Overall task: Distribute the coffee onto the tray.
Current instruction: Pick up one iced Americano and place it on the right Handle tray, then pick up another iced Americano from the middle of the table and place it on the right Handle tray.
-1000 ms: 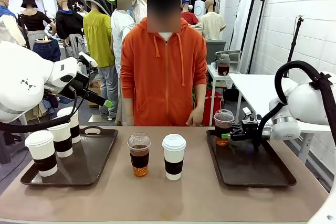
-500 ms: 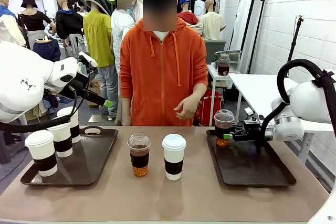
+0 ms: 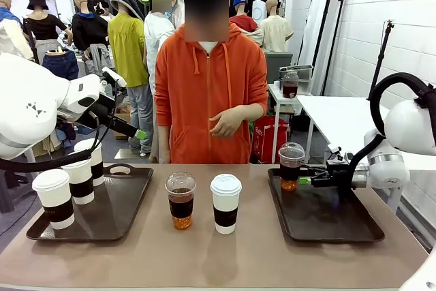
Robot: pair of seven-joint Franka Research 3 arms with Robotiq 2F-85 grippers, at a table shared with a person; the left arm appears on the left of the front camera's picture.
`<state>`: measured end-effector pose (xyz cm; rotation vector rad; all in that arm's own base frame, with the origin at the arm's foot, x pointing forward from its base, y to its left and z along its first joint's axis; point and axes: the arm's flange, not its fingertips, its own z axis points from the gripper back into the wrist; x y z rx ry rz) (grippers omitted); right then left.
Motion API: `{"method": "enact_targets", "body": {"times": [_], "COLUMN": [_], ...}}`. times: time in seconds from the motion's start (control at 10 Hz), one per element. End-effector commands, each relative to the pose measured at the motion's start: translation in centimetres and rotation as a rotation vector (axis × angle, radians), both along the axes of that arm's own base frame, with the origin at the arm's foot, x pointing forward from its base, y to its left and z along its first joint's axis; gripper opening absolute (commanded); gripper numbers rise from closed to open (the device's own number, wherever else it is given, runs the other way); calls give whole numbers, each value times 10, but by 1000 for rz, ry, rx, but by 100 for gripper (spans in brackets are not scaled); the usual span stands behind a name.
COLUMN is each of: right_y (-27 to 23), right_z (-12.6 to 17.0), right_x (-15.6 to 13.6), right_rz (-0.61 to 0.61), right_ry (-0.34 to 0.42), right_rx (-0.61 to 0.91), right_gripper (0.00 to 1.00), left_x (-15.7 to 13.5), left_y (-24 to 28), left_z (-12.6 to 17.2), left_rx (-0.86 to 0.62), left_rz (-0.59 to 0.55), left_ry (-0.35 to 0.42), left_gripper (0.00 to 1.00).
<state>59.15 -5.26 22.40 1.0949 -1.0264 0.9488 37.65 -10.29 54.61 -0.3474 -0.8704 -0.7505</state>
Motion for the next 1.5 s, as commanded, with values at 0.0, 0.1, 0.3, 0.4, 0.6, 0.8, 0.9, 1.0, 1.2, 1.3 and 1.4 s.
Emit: {"method": "enact_targets", "body": {"times": [0.0,0.1,0.3,0.4,0.6,0.8,0.9,1.0,1.2,1.3,1.4], "right_y": [-3,-5,-10,-10,-10,-10,-10,-15,-16,-17,-16], "right_z": [5,5,6,2,2,2,2,9,20,26,33], "right_x": [-18,-24,-30,-16,-16,-16,-19,-22,-32,-40,-48], "right_rz": [-34,-53,-85,-33,-33,-33,-40,-42,-29,-17,-13], "right_ry": [-4,-7,-15,11,11,11,11,15,33,31,19], "right_rx": [-24,-25,-44,-15,-15,-15,-21,-27,-34,-45,-54], "right_gripper": [100,100,100,100,100,100,100,100,100,100,100], "left_x": [0,0,0,0,0,0,0,0,0,0,0], "left_y": [1,1,1,1,1,1,1,1,1,1,1], "left_z": [-1,-1,-1,-1,-1,-1,-1,-1,-1,-1,-1], "left_rx": [-4,-4,-4,-4,-4,-4,-4,-4,-4,-4,-4], "left_rz": [-2,-2,-2,-2,-2,-2,-2,-2,-2,-2,-2], "left_ry": [4,4,4,4,4,4,4,4,4,4,4], "left_gripper": [100,100,100,100,100,100,100,100,100,100,100]}}
